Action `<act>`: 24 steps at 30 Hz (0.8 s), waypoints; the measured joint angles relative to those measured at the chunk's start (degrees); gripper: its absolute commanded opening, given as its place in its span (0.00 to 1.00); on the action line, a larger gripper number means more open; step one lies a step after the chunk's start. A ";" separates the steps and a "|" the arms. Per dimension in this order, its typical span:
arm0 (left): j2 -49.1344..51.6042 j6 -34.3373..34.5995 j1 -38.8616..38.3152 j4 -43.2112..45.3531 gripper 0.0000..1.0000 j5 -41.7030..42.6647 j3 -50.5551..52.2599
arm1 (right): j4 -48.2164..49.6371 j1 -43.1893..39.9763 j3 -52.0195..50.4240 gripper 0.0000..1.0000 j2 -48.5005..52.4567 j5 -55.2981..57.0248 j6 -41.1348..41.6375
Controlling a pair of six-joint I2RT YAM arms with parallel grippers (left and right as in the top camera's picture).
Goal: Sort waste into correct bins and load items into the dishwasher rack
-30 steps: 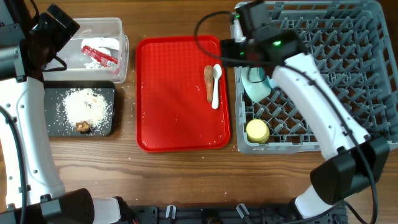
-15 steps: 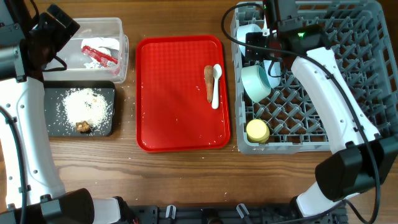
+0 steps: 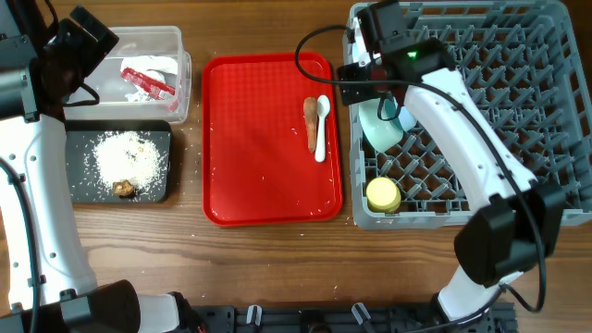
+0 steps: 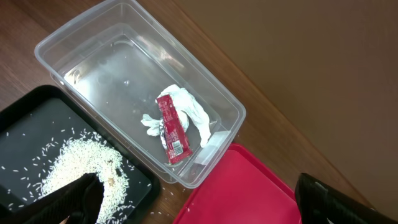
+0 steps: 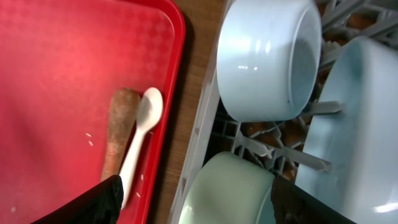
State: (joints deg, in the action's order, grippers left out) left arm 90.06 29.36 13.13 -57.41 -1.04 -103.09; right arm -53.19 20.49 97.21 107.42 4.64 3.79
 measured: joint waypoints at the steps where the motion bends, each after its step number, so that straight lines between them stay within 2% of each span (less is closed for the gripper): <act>1: 0.00 0.02 0.00 0.00 1.00 0.00 0.00 | 0.00 0.00 0.00 0.78 0.28 0.81 0.07; 10: 0.00 0.02 0.00 0.00 1.00 0.00 0.00 | -2.21 -1.70 0.00 0.78 0.26 7.65 3.78; 24: 0.00 0.02 0.00 0.00 1.00 0.00 0.00 | -3.65 -8.72 0.00 0.79 -5.18 8.33 9.49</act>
State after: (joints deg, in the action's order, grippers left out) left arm 90.06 29.39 13.13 -57.41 -1.04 -103.09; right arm -56.84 11.77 97.21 102.24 12.97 13.28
